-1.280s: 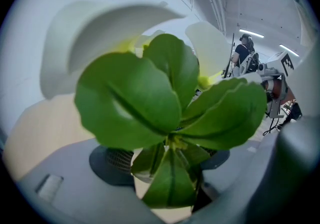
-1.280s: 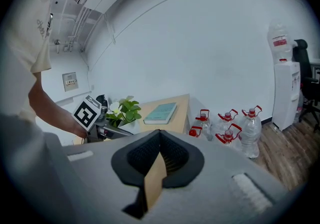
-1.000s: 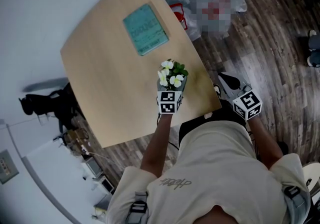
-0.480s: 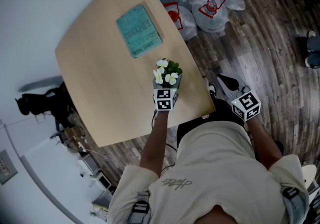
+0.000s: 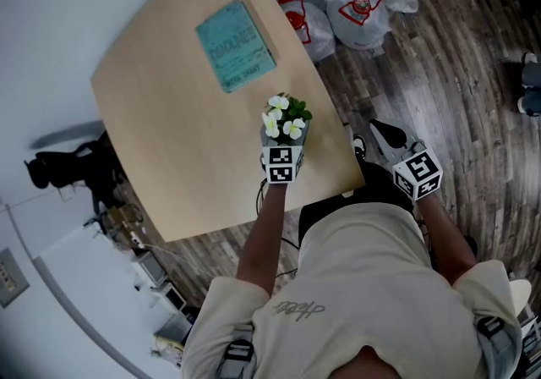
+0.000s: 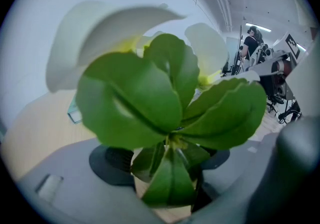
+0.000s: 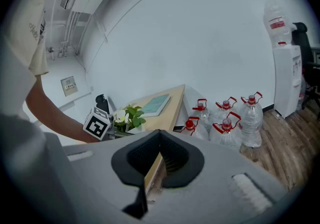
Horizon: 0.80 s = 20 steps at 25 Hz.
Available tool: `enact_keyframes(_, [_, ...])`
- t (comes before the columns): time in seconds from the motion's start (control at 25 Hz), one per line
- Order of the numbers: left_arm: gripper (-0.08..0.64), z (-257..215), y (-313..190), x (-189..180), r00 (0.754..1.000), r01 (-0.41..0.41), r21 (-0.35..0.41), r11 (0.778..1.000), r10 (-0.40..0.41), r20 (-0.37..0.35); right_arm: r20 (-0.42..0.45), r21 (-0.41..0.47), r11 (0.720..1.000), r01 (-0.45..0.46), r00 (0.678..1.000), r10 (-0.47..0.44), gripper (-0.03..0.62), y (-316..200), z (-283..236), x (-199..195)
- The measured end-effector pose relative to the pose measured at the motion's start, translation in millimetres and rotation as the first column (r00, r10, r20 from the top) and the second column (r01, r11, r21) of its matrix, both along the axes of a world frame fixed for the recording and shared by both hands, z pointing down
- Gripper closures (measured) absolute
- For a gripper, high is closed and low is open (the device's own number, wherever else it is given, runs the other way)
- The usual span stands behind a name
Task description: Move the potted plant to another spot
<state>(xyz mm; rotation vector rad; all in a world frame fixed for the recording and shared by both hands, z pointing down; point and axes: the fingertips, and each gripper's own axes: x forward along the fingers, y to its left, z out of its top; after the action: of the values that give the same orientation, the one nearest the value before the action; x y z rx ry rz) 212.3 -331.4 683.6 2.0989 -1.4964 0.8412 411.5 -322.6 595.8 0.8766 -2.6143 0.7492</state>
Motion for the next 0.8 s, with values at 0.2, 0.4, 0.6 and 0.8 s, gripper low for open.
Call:
enact_keyframes(0.2, [0.204,3.4,-2.9,-2.4,1.0,-0.008,0.012,1.0,0.008,0.021,0.011,0.002,1.0,0.0,1.0,0.0,0.591,-0.8,-1.7,-9.2])
enact_keyframes(0.4, [0.148,17.7,4.0,-5.4,1.0,-0.015,-0.046,0.999,0.016,0.025,0.016,0.029,1.0,-0.009,1.0,0.008,0.591,0.8,-9.2,-15.1])
enact_keyframes(0.6, [0.15,18.3,15.7,-9.1,1.0,-0.013,-0.072,0.997,0.015,0.019,0.007,0.032,0.999,-0.013,1.0,0.013,0.591,7.5,-10.3,-14.2])
enact_keyframes(0.8, [0.153,15.5,27.7,-16.2,1.0,-0.002,-0.075,0.997,0.002,0.001,0.006,0.025,1.0,-0.017,1.0,0.017,0.591,16.0,-9.9,-21.0])
